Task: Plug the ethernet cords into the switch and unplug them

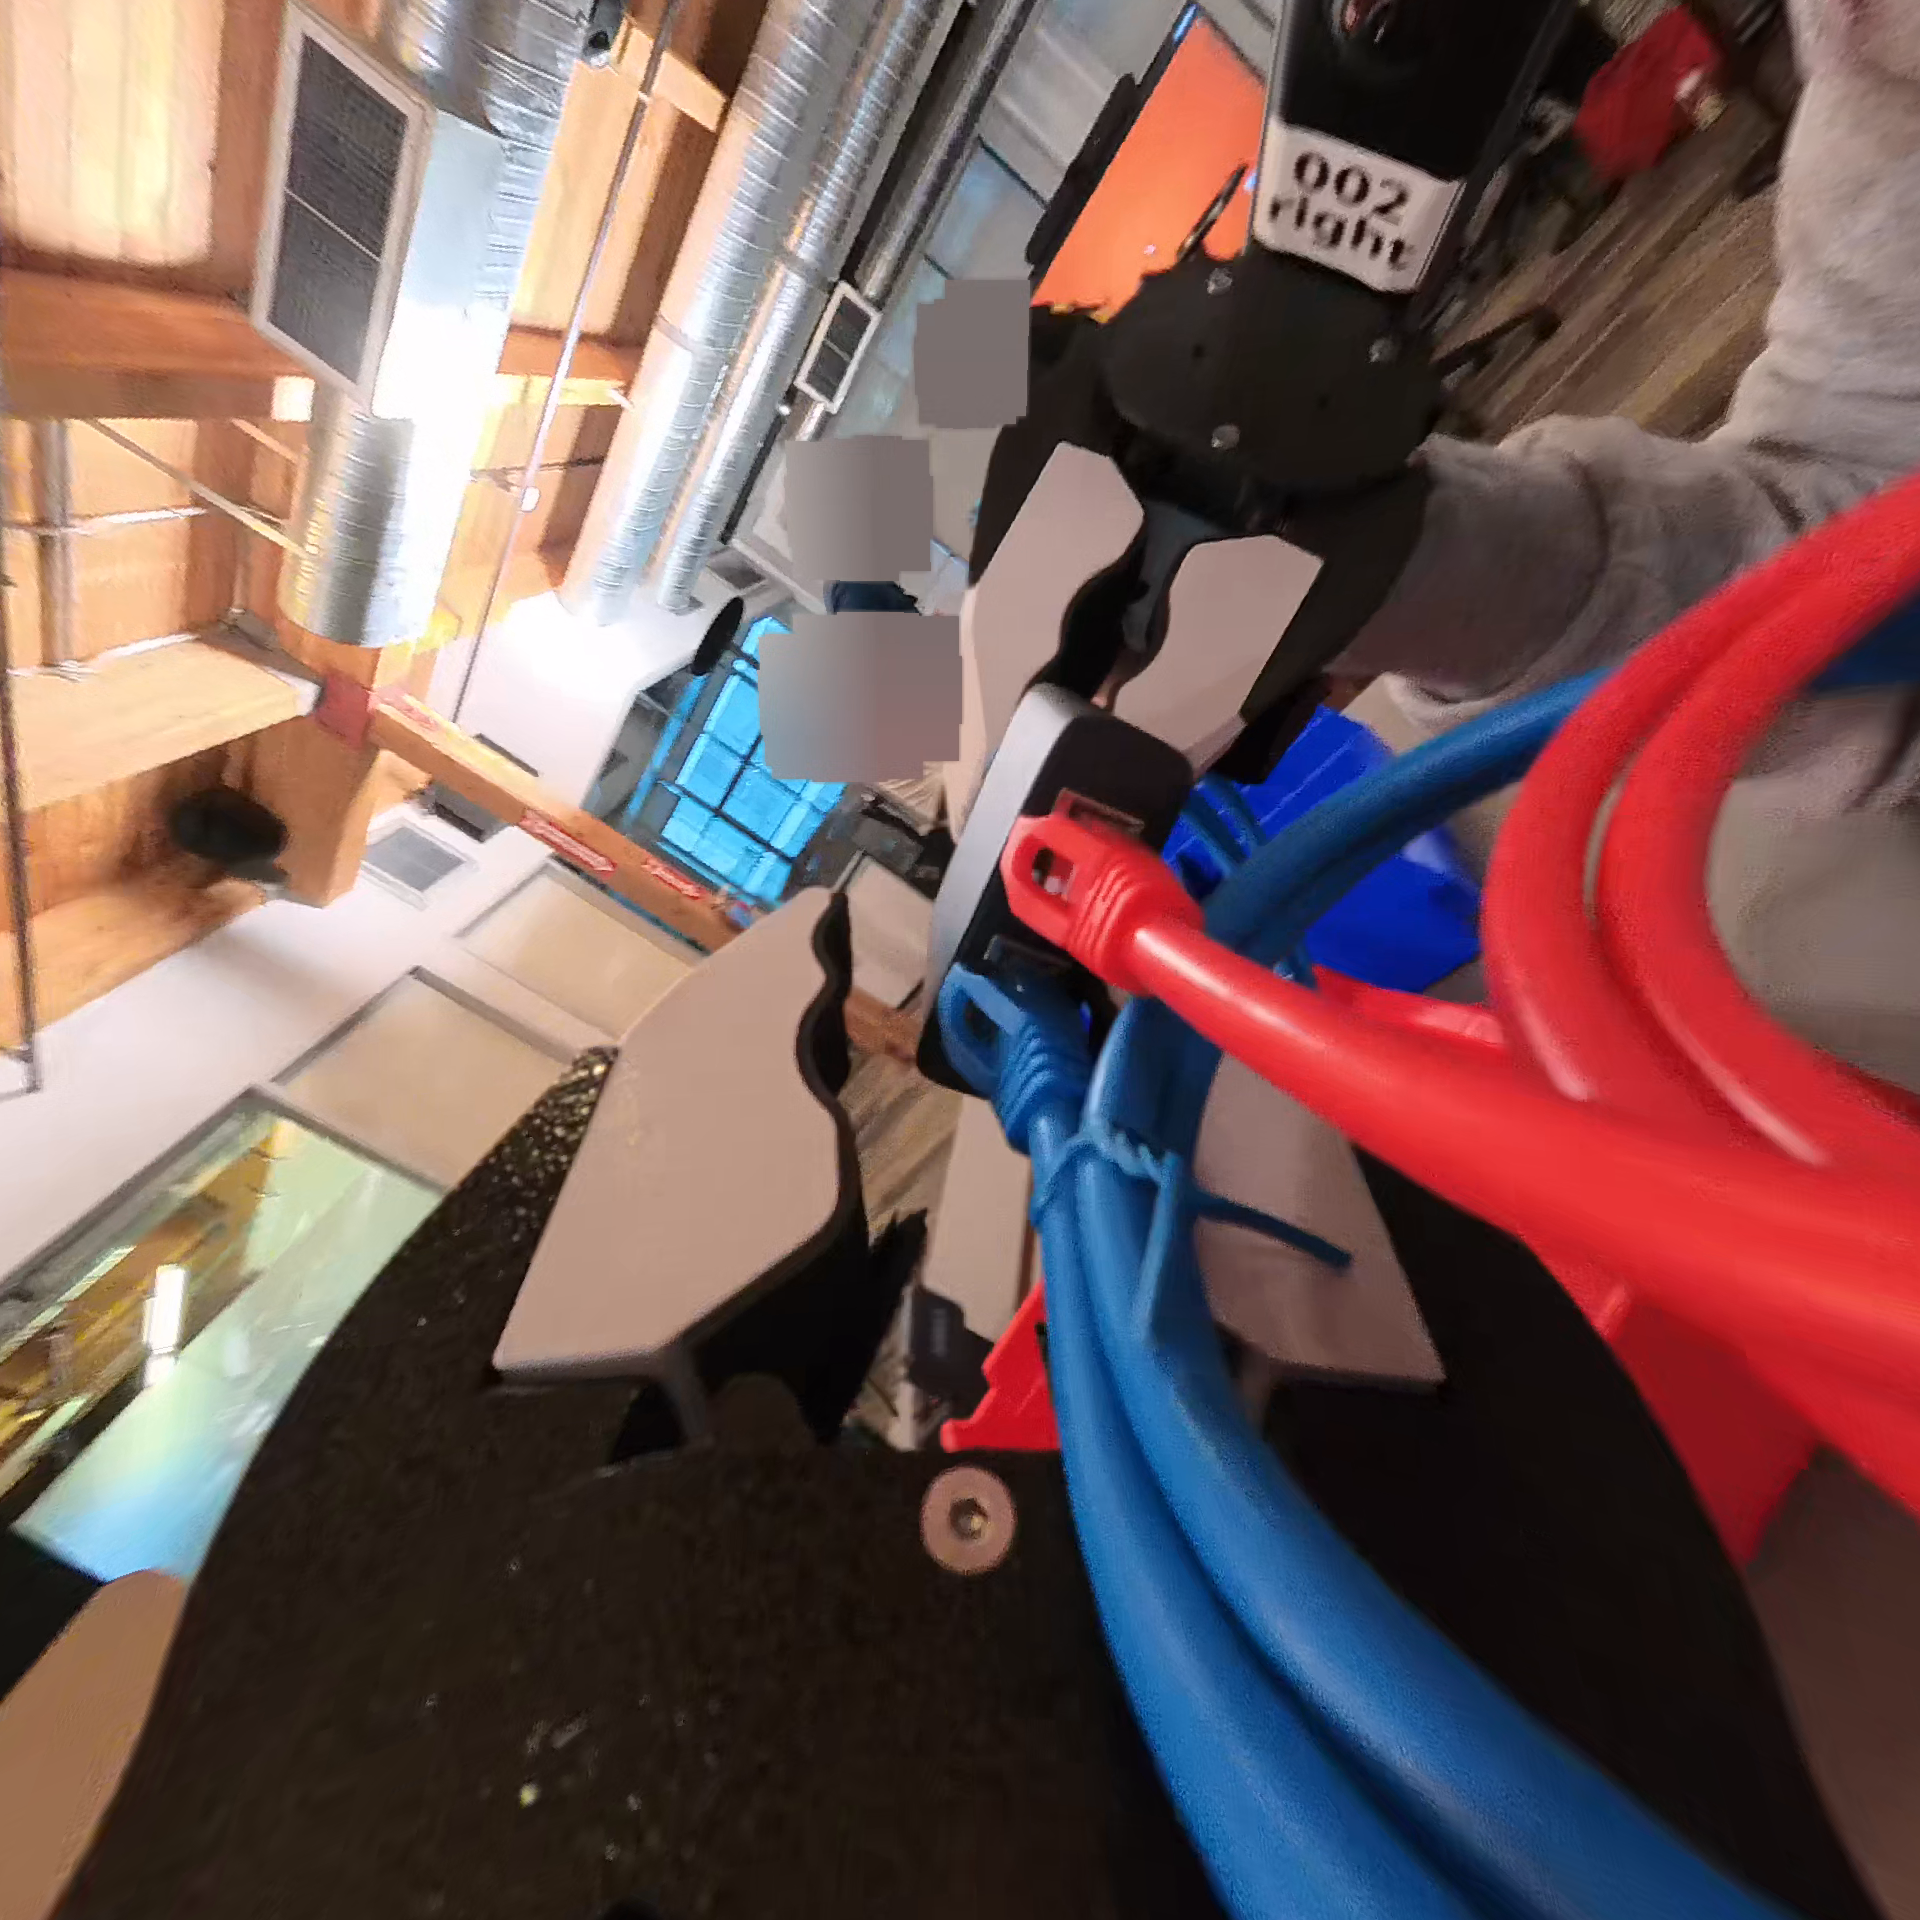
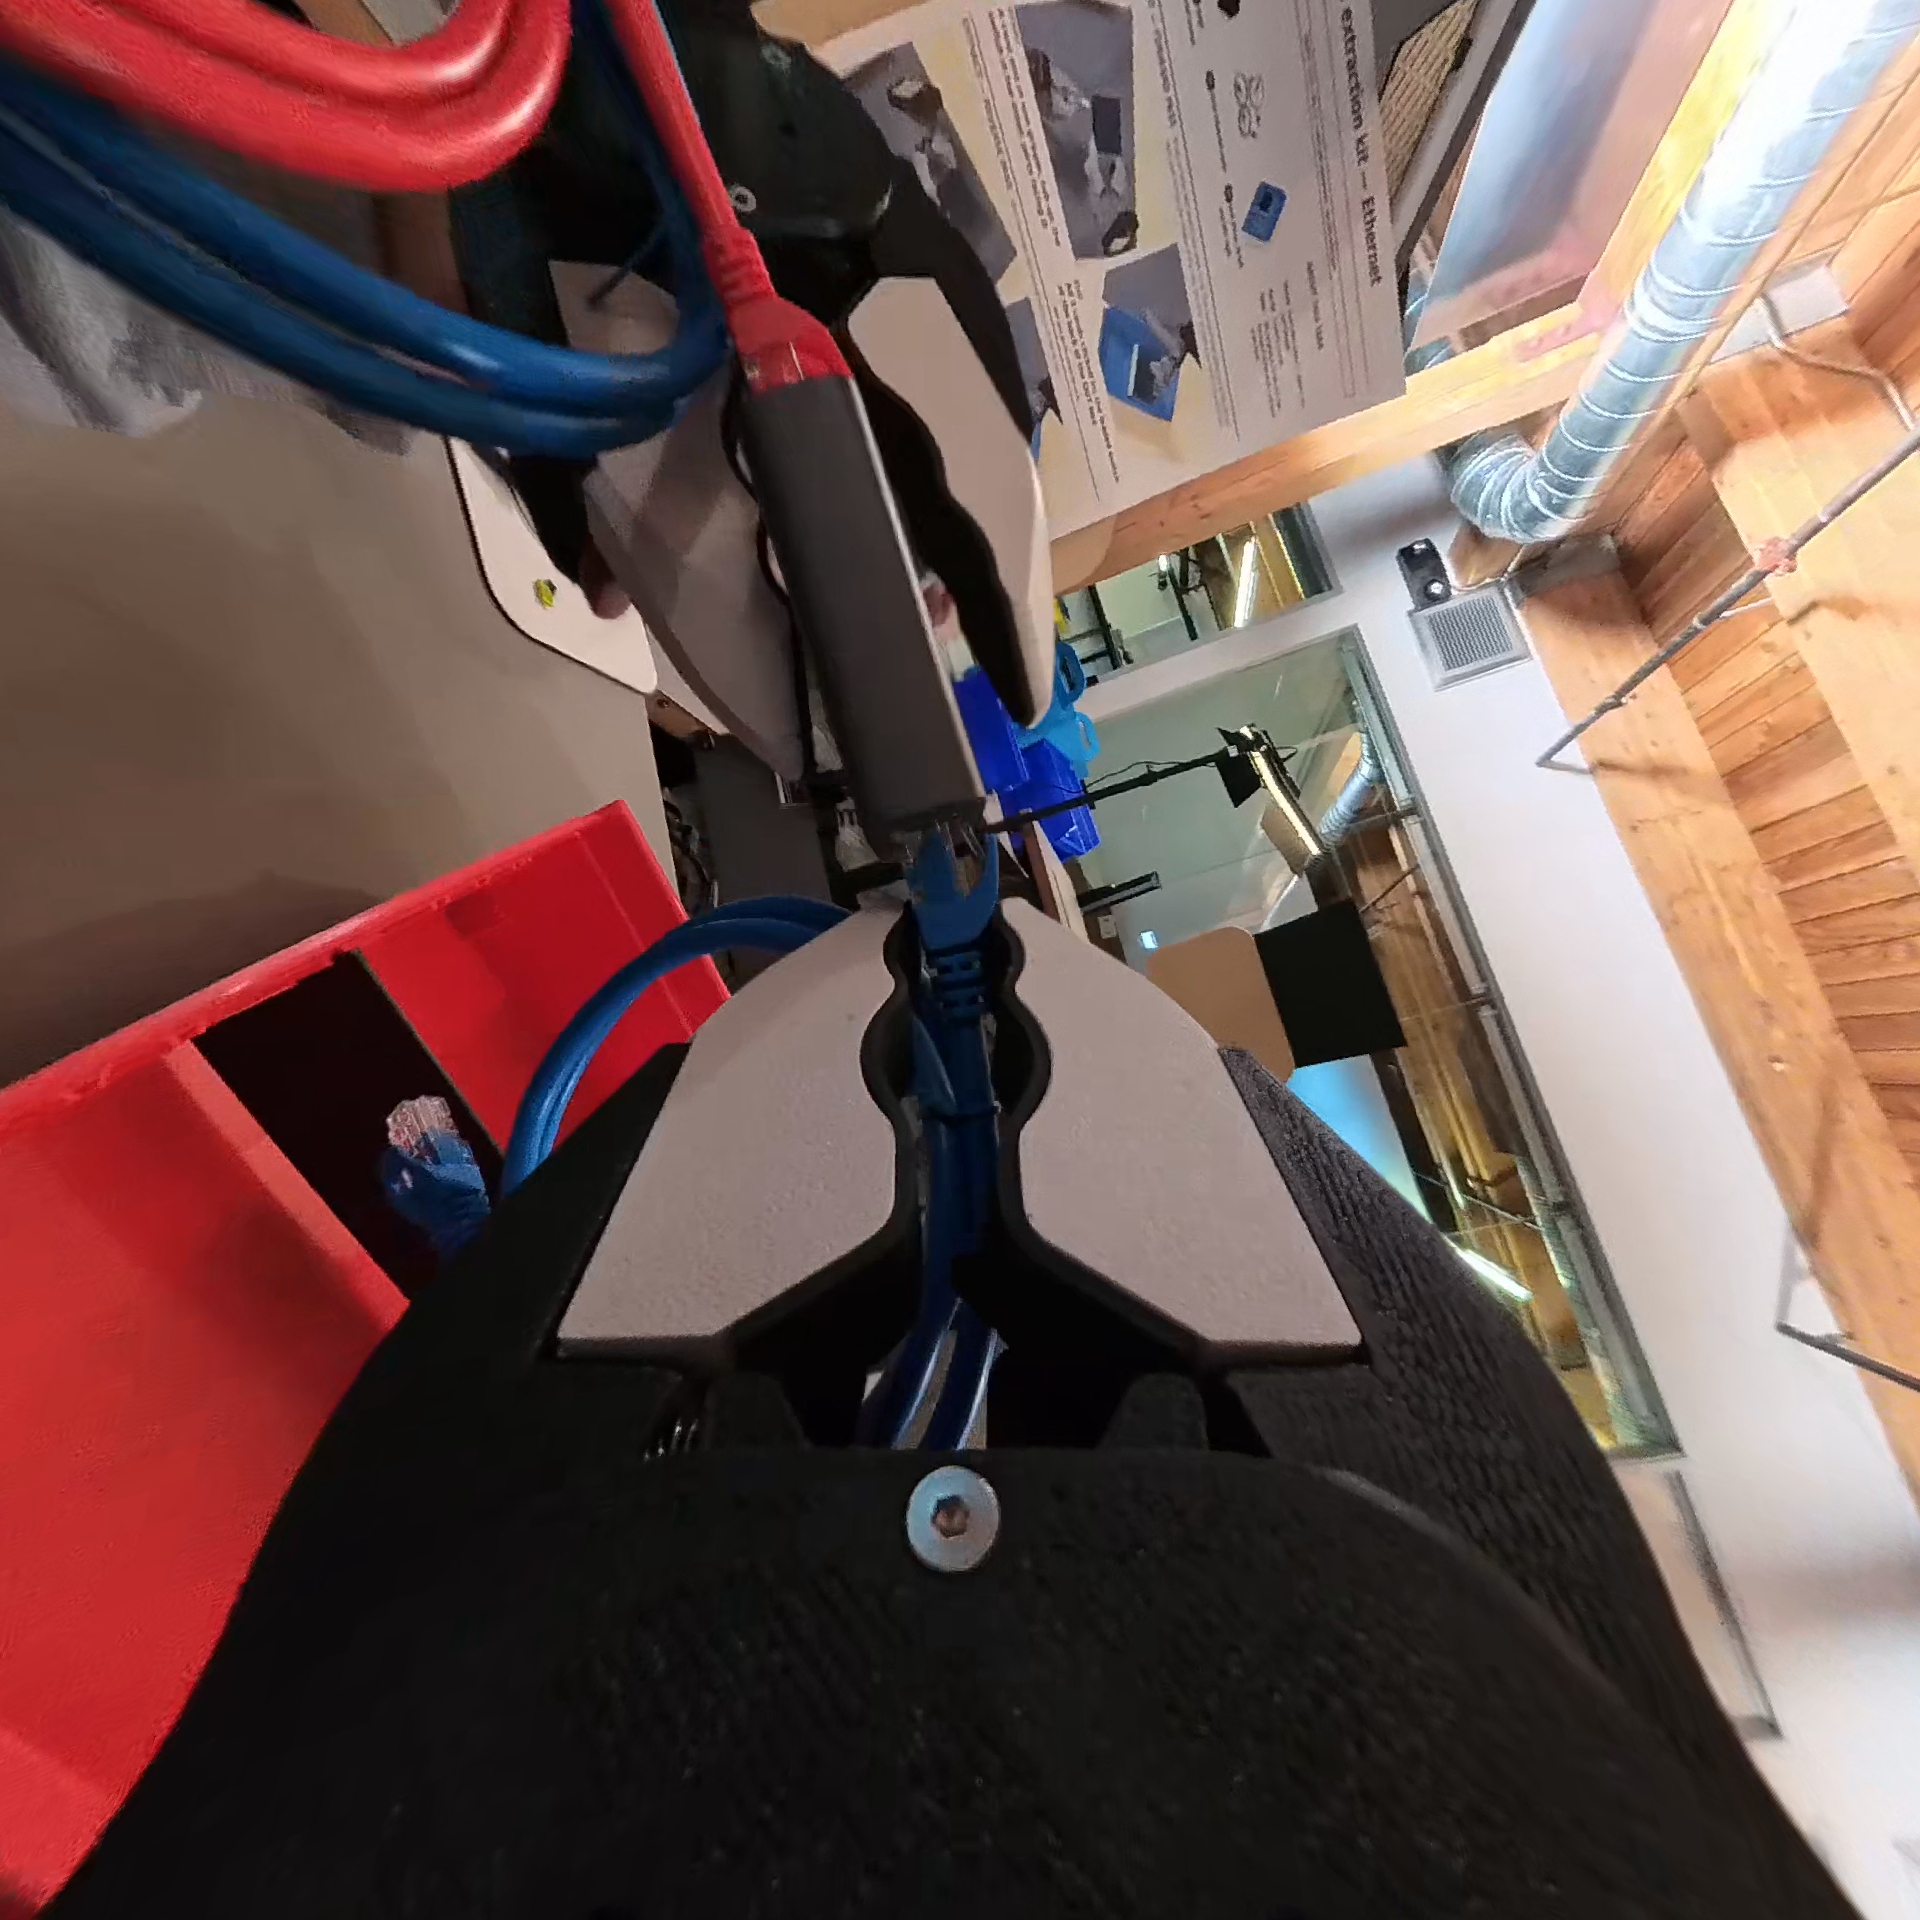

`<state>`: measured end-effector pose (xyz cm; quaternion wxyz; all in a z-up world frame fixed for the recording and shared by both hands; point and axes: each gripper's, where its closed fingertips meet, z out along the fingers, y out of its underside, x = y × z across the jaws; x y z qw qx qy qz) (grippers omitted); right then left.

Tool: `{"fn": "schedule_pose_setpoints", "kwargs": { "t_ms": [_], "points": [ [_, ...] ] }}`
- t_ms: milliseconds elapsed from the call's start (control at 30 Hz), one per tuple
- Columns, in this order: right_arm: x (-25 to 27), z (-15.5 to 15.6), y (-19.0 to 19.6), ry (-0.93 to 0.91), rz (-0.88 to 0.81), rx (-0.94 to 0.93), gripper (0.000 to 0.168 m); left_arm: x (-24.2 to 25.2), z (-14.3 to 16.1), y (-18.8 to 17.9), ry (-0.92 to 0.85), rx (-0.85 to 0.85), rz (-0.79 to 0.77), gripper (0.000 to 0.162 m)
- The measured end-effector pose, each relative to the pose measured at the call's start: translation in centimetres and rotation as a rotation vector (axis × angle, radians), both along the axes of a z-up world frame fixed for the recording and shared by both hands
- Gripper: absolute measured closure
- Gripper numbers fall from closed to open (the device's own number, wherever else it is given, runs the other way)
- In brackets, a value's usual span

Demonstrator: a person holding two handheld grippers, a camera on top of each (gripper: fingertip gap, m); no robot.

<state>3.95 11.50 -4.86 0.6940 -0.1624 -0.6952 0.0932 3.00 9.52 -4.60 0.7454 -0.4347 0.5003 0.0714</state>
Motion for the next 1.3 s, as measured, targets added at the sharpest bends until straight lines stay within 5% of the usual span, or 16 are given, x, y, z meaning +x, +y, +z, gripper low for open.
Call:
{"fn": "schedule_pose_setpoints", "kwargs": {
  "t_ms": [200, 300, 633, 867, 1100, 1300],
  "points": [
    [0.1, 0.0, -0.1, 0.002, -0.020, 0.022, 0.158, -0.4, 0.5, 0.0, 0.040, 0.064, 0.083, 0.090],
    [0.0, -0.1, 0.1, -0.006, -0.012, 0.005, 0.159, -0.3, 0.5, 0.0, 0.074, 0.095, 0.108, 0.089],
    [0.1, -0.4, -0.1, -0.042, 0.071, -0.120, 0.158, 2.2, 0.0, -1.1, 0.056, 0.092, -0.087, 0.140],
    [-0.1, 0.0, -0.8, -0.052, 0.107, -0.282, 0.158, 1.4, 0.6, -1.2, -0.302, -0.135, -0.444, 0.144],
    [-0.8, -0.3, 0.4, -0.055, 0.023, -0.349, 0.147, 0.3, -0.1, 0.0, -0.385, -0.202, -0.489, 0.144],
    [0.3, 2.4, 0.0, 0.063, 0.202, -0.516, 0.129, -1.6, 0.0, 0.5, -0.475, -0.206, -0.510, 0.144]
  ]
}}
